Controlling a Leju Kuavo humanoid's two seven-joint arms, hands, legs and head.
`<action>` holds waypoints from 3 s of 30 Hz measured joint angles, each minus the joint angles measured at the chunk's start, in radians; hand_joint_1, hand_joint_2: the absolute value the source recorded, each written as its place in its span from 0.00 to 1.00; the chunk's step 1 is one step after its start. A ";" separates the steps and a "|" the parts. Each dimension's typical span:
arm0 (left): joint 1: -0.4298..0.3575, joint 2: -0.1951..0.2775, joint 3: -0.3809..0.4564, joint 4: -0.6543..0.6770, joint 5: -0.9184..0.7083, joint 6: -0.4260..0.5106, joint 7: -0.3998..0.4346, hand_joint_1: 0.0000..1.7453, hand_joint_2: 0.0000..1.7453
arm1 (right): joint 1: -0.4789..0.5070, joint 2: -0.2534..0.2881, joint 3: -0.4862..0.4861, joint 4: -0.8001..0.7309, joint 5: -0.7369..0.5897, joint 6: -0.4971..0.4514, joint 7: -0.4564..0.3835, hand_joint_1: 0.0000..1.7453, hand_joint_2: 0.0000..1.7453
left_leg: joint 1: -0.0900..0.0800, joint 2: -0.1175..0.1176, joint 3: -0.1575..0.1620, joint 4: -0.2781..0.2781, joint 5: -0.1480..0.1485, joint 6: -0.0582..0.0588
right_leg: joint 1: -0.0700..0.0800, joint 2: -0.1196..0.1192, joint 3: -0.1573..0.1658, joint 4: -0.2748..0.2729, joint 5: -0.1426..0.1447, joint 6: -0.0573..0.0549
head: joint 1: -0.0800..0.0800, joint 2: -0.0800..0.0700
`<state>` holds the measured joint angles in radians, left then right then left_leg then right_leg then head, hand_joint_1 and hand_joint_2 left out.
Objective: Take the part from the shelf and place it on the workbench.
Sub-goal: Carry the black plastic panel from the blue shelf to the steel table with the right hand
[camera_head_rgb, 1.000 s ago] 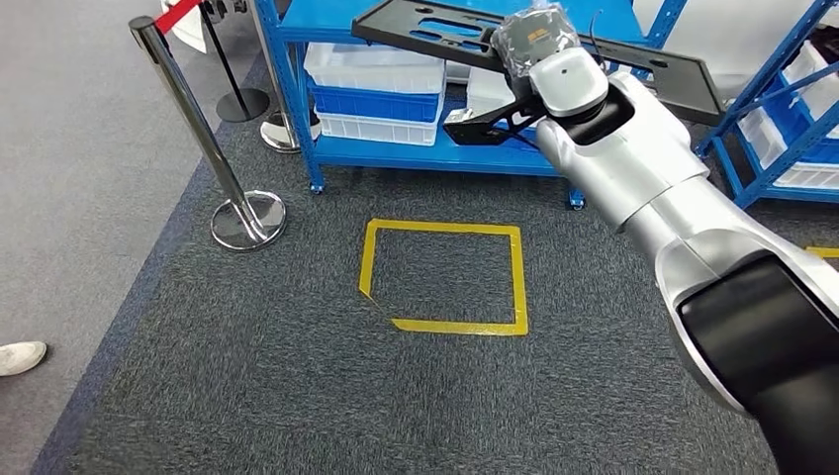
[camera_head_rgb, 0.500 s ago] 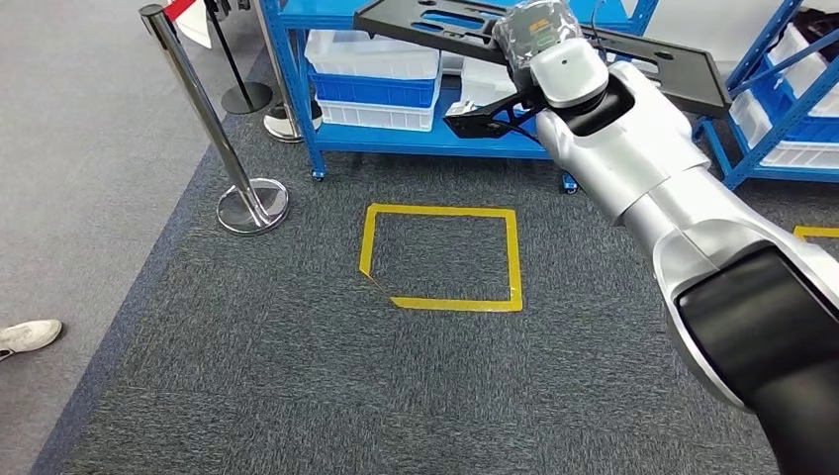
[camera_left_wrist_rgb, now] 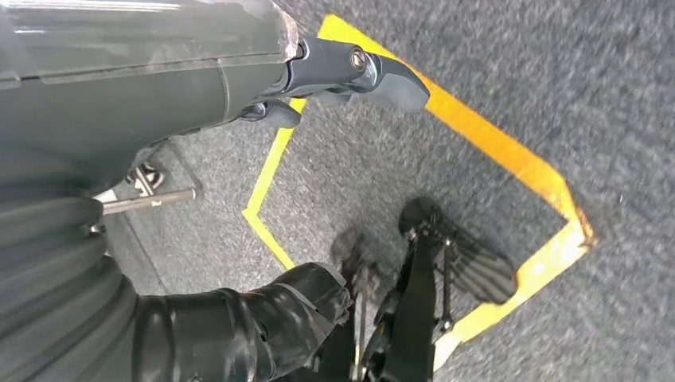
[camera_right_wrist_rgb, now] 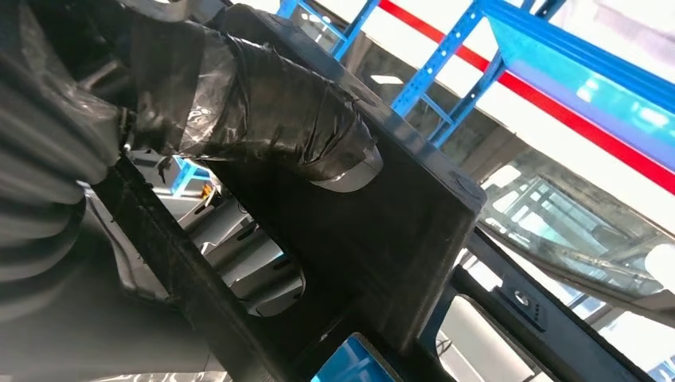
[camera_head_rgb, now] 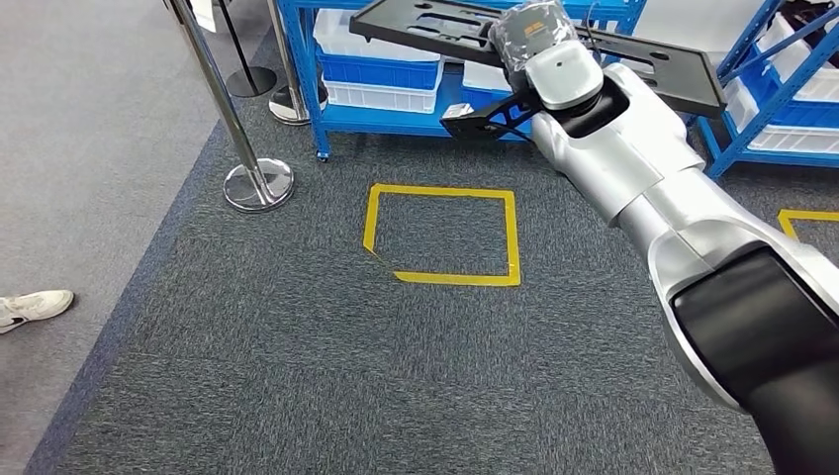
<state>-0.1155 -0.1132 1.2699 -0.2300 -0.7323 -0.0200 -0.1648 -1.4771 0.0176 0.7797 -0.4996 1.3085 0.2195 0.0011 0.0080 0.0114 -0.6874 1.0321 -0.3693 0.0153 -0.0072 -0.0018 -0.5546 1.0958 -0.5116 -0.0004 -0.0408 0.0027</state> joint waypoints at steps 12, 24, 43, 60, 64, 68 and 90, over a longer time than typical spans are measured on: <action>0.002 0.005 0.000 0.000 0.007 -0.006 -0.027 0.00 1.00 | -0.003 0.003 0.000 0.011 0.028 0.004 -0.007 1.00 1.00 | 0.010 -0.004 -0.032 0.272 -0.100 -0.044 | -0.002 -0.001 -0.102 -0.056 0.090 -0.032 | 0.000 0.000; 0.000 0.006 0.001 0.000 0.006 -0.006 -0.033 0.00 1.00 | -0.012 -0.011 -0.014 0.016 0.030 -0.013 -0.008 1.00 1.00 | 0.005 0.011 0.138 -0.034 -0.098 0.026 | -0.001 0.001 -0.219 0.173 -0.014 0.019 | 0.000 0.000; 0.003 0.004 0.002 0.001 -0.002 -0.013 -0.035 0.00 1.00 | -0.017 -0.010 -0.065 -0.019 0.061 -0.012 0.020 1.00 1.00 | 0.006 -0.014 0.034 0.190 -0.171 -0.020 | 0.003 0.059 -0.080 -0.055 0.090 -0.037 | 0.000 0.000; -0.002 -0.003 0.002 0.001 -0.022 -0.021 -0.038 0.00 1.00 | -0.063 -0.014 -0.066 -0.022 0.109 0.033 0.015 1.00 1.00 | 0.008 0.072 0.116 -0.015 -0.094 0.011 | -0.003 -0.047 -0.118 0.036 0.061 0.023 | 0.005 0.000; -0.006 -0.006 0.001 0.002 -0.031 -0.023 -0.037 0.00 1.00 | -0.086 -0.015 -0.062 -0.022 0.127 0.042 -0.004 1.00 1.00 | -0.003 0.115 0.118 -0.010 -0.102 -0.006 | 0.011 -0.061 -0.082 -0.053 0.080 0.001 | 0.004 0.000; -0.007 -0.010 0.001 0.003 -0.035 -0.023 -0.035 0.00 1.00 | -0.093 -0.016 -0.056 -0.022 0.133 0.045 -0.014 1.00 1.00 | 0.006 0.040 0.081 0.088 -0.177 -0.022 | 0.000 -0.014 -0.083 -0.065 0.094 -0.023 | 0.004 0.000; -0.016 -0.019 -0.007 0.005 -0.087 -0.023 -0.032 0.00 1.00 | -0.095 0.017 -0.009 -0.025 0.112 0.061 -0.114 1.00 1.00 | 0.016 0.057 0.115 -0.011 -0.102 0.009 | -0.011 -0.032 -0.149 0.057 0.068 0.026 | 0.012 0.000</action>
<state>-0.1319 -0.1320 1.2627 -0.2247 -0.8190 -0.0429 -0.1967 -1.5724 0.0342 0.7703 -0.5242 1.4209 0.2808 -0.1127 0.0241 0.0683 -0.5724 1.0209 -0.4708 0.0244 -0.0181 -0.0338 -0.7033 1.1530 -0.4438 0.0258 -0.0283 0.0027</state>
